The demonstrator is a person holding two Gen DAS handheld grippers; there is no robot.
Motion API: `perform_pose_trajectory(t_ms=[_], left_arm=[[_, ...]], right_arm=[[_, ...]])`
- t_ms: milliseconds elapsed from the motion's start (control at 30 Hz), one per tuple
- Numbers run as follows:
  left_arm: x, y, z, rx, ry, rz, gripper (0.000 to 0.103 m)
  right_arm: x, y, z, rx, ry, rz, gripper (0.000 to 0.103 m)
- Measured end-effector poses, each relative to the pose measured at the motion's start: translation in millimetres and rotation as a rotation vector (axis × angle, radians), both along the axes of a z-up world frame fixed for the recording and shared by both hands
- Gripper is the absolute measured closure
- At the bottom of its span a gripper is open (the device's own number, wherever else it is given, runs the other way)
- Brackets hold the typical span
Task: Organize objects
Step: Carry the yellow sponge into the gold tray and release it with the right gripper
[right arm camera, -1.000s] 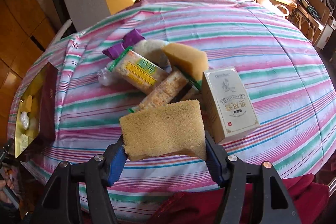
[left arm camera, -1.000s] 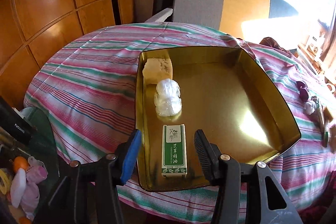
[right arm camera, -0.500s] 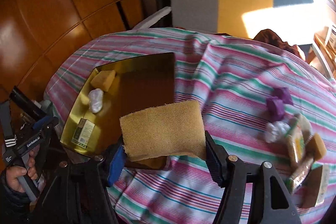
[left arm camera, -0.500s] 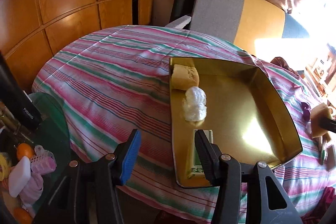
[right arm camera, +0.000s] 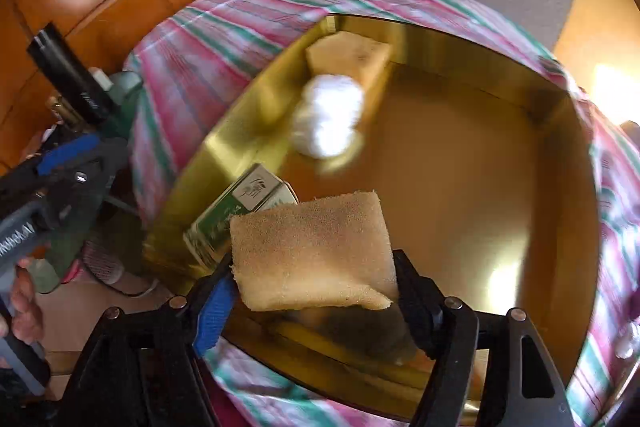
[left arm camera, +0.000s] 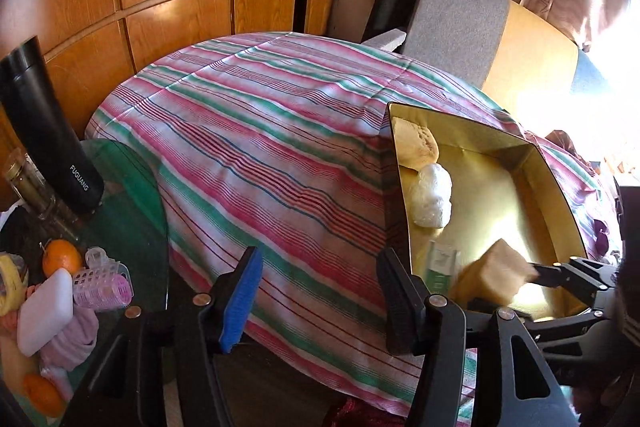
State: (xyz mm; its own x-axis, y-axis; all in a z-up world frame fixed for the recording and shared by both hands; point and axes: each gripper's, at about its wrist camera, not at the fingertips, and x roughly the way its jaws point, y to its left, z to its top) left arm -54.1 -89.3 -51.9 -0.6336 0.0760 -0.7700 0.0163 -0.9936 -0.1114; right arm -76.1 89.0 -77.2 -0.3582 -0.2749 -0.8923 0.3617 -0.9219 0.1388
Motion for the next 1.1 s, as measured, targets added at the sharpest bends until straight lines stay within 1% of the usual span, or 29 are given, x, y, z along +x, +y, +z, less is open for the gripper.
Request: perform_pose_trajectory(t_ms=[67,167,400,600,833,1100], left_arm=[[0.2,-0.7,0.1,0.002,0.002,-0.003,0.042],[0.6,-1.0,0.5,0.001,0.008,0.0,0.04],[3.0,5.8,4.4,-0.008,0.021,-0.015,0.04],[8.8,18.3,13.5,-0.029,0.051,-0.05,0.038],[16.6,38.4,23.0,-0.05,0.076,-0.106,0.037],[23.6,69.9,30.3,-0.069,0.089,-0.193,0.036]], right_arm=[[1.7,-4.4,-0.1,-0.023,-0.002,0.017,0.025],[7.0,-1.3,3.0,-0.05,0.001,0.01,0.02],[19.1,12.5,20.7,-0.071,0.052,-0.042,0.02],[23.1,27.8,36.8,-0.061,0.127,-0.118,0.02],[35.0,57.1,52.3,-0.064,0.179,-0.195,0.02],[53.3,110.5,62.7,-0.075,0.214,-0.329,0.02]])
